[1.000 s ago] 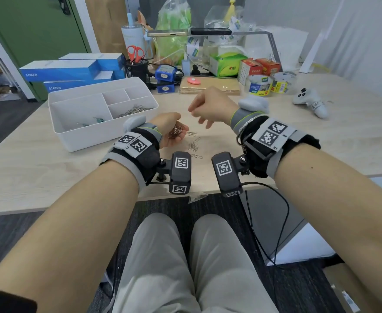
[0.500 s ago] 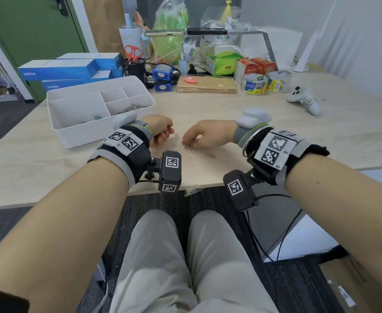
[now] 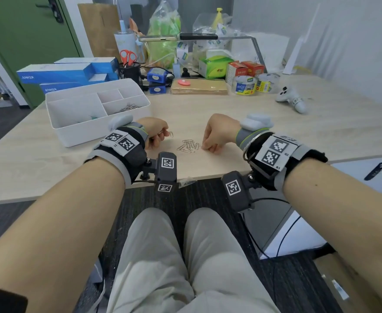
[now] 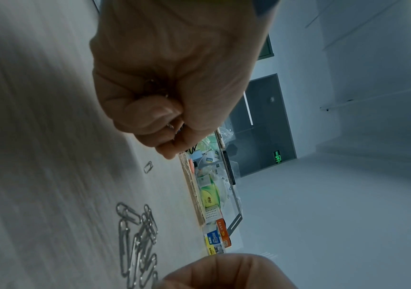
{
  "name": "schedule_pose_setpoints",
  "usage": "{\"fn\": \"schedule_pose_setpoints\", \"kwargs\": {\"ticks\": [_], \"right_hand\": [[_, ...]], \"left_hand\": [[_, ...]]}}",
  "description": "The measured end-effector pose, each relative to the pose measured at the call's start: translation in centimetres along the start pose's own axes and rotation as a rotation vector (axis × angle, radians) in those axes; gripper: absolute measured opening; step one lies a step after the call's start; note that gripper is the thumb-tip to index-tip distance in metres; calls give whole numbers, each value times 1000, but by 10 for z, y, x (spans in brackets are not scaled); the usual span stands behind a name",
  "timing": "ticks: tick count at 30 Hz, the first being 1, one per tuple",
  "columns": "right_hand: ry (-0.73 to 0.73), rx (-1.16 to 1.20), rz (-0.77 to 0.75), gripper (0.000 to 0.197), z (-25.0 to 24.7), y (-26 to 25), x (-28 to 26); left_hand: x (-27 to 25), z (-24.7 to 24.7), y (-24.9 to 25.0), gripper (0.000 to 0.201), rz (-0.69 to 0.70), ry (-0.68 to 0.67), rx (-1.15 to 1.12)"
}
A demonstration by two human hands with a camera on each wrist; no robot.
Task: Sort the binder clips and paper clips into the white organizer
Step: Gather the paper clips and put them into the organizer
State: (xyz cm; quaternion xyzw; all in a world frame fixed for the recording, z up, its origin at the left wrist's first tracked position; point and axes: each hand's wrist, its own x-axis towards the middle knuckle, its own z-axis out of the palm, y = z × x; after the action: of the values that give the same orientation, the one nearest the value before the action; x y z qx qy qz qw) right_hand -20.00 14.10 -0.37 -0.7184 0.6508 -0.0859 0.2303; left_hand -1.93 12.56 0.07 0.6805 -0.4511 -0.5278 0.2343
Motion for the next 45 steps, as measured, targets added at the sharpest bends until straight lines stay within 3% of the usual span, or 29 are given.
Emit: {"fn": "schedule_pose_setpoints", "kwargs": {"ticks": [4, 10, 14, 15, 23, 31, 35, 38, 41, 45], "right_hand": [[93, 26, 2, 17, 7, -11, 17], [98, 82, -85, 20, 7, -20, 17], [-80, -35, -98, 71, 6, -18, 7], [-108, -111, -118, 75, 8, -20, 5], [43, -137, -238, 18, 21, -34, 10], [26, -138, -191, 12, 21, -47, 21], [42, -167, -171, 20, 17, -46, 28], [62, -14, -177, 7, 11, -44, 31], [85, 235, -244, 15, 7, -50, 33], [60, 251, -358, 3, 9, -61, 34]], "left_hand": [[-1, -1, -1, 37, -4, -10, -13], [2, -3, -4, 38, -12, -44, -9], [2, -4, -4, 39, -16, -49, -5], [1, -3, -4, 39, -20, -56, -2], [-2, -2, -5, 39, -54, -101, -7], [2, -6, -4, 41, -44, -114, -133], [8, -6, -2, 44, -36, -130, -161], [13, -6, 0, 48, -28, -153, -179], [17, -4, 2, 50, -12, -173, -207], [18, -3, 2, 33, 50, -189, -225]]}}
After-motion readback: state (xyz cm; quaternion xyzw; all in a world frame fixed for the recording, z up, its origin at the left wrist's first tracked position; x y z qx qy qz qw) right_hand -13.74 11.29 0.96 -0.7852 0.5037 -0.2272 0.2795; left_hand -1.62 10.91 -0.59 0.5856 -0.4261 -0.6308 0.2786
